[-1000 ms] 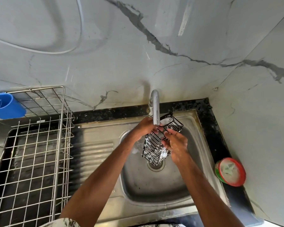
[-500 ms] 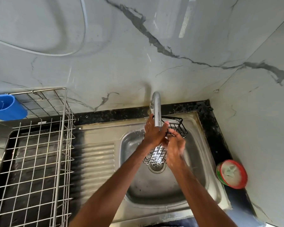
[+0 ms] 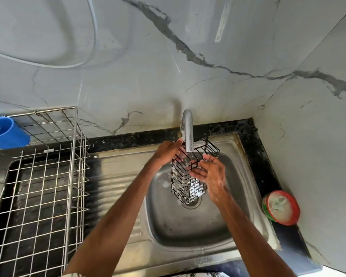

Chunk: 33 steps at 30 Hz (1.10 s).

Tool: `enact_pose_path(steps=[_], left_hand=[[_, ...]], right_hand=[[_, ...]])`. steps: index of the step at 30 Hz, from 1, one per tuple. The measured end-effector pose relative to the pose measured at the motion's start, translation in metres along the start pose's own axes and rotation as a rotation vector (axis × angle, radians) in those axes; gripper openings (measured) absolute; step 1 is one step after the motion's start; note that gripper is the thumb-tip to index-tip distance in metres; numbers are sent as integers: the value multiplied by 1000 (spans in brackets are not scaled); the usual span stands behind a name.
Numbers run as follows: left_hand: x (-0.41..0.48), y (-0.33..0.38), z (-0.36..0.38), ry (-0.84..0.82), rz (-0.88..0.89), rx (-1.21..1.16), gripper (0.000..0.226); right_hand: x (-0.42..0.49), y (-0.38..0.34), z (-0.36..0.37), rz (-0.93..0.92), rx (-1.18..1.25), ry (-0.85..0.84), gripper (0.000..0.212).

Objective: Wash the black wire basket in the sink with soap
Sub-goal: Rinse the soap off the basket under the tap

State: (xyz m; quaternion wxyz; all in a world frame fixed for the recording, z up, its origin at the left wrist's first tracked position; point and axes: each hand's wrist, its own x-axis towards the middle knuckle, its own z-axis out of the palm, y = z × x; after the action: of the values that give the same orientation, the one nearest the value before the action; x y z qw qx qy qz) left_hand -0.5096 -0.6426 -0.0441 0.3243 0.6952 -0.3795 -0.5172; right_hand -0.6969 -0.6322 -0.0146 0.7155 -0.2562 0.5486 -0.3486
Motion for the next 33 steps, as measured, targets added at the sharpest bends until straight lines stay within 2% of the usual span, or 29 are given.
enact_pose_path(steps=[4,9,14,17,19,21,27,33], left_hand=[[-2,12,-16,-96,-102,-116,33],[-5,16,-20,-130,-178,-224,36],[-17,14,-5,-157,-204,-383,26],[-34,4,0,-192,-184,-541,33],[-50,-2,2,-218,-150,-598,33],[-61,-13,3,-195,-127,-623,32],[-74,-22,12,-17,-151,-892,34],[-74,-9,26,95,-197,-1001,33]], right_hand=[[10,-13,0,60,-78,-70,32],[18,-27,3,55,-210,-129,30],[22,-35,-11,11,-349,-121,31],[20,-34,-15,21,-396,-130,33],[18,-34,-12,13,-420,-141,27],[17,-33,-6,9,-437,-166,23],[23,-24,5,-3,-602,-262,30],[24,-25,-5,-28,-613,-267,30]])
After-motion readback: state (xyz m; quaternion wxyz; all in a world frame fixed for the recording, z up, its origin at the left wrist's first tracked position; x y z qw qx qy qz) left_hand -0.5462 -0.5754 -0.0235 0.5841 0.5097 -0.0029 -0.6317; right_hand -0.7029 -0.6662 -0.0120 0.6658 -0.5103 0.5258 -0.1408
